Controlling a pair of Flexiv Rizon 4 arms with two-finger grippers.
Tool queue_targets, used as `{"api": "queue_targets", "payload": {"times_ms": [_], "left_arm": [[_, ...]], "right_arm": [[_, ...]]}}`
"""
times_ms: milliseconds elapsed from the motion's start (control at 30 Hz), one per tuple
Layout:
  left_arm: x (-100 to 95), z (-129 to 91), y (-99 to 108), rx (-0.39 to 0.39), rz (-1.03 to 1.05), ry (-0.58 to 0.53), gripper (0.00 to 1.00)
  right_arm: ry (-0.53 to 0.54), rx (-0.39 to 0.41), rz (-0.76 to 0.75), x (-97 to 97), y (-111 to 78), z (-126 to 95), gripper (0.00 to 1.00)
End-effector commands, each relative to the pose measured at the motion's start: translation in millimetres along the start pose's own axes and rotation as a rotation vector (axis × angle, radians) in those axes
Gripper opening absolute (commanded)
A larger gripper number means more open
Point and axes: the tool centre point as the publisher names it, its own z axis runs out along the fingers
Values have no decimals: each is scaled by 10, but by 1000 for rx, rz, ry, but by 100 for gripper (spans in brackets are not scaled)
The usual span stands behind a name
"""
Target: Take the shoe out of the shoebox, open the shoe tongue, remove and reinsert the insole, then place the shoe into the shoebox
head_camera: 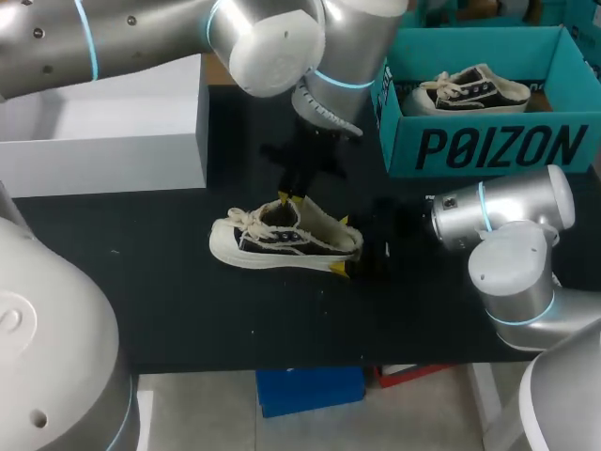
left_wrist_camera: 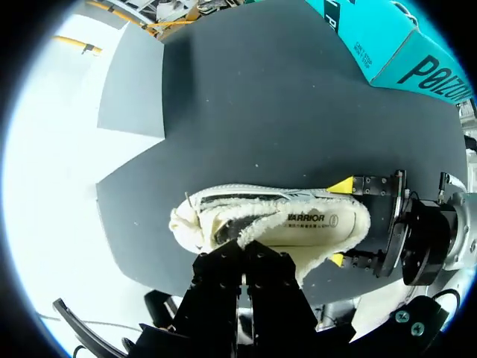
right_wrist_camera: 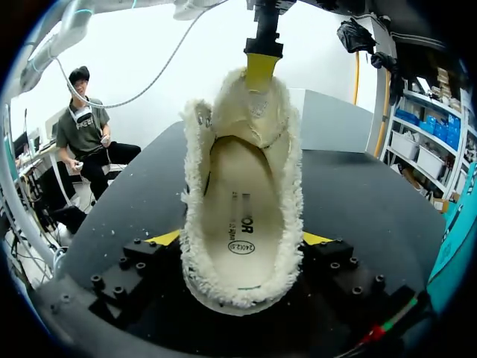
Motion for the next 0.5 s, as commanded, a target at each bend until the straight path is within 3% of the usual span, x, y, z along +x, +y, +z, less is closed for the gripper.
{"api": "queue_targets", "payload": {"times_ms": [33, 233, 500], "left_arm": [[-250, -56, 72, 21, -2, 117, 0], [-477, -50, 101, 74, -22, 228, 0], [-734, 242, 120, 51, -64, 350, 0]], "right_arm": [[-1, 2, 1, 8, -8, 37, 0], [-1, 2, 1, 8, -8, 37, 0], [-1, 2, 1, 8, -8, 37, 0]]}}
